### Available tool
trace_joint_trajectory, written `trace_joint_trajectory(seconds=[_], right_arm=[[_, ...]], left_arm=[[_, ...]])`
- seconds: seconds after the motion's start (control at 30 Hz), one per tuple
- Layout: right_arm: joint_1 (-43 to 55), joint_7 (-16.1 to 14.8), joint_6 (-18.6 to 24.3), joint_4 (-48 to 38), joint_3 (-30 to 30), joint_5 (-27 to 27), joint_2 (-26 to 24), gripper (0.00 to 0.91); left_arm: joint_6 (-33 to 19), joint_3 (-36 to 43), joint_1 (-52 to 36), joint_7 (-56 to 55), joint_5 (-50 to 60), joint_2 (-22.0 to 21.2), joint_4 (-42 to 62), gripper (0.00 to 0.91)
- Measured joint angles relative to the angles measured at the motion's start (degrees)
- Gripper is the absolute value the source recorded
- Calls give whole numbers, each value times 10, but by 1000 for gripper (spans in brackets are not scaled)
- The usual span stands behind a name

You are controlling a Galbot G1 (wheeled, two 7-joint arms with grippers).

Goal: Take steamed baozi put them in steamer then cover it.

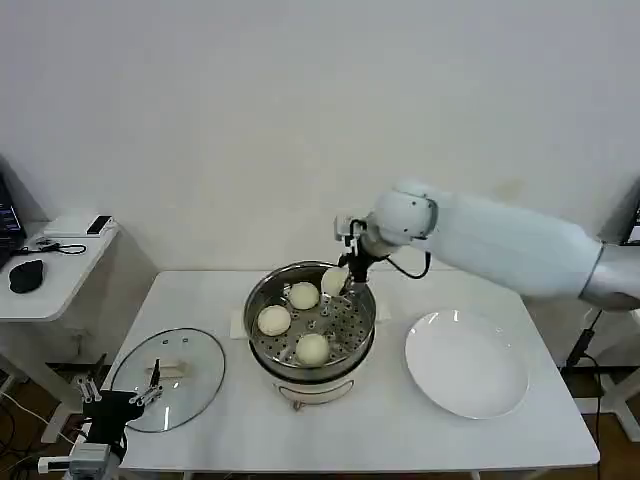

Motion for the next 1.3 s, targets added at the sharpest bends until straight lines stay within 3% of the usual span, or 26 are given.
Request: trace_joint_trajectory(seconds=[0.53,0.57,0.63,1.1,1.3], right_arm=[[-48,18,-25,-12,-1,2,21,665],[-49,18,-26,-12,-1,1,22,695],[-50,20,-27,-12,0,-1,22,907],[-44,26,-31,11,19,-9,-2,907],[-52,53,-27,43,47,-8,-30,907]], left_arm=[[0,2,-7,0,-2,1,9,907],[0,2,-7,0,-2,1,9,907],[0,2,-7,0,-2,1,9,907],[0,3,-6,0,-2,-1,8,907],[0,5,-6,0,0,-3,8,907]])
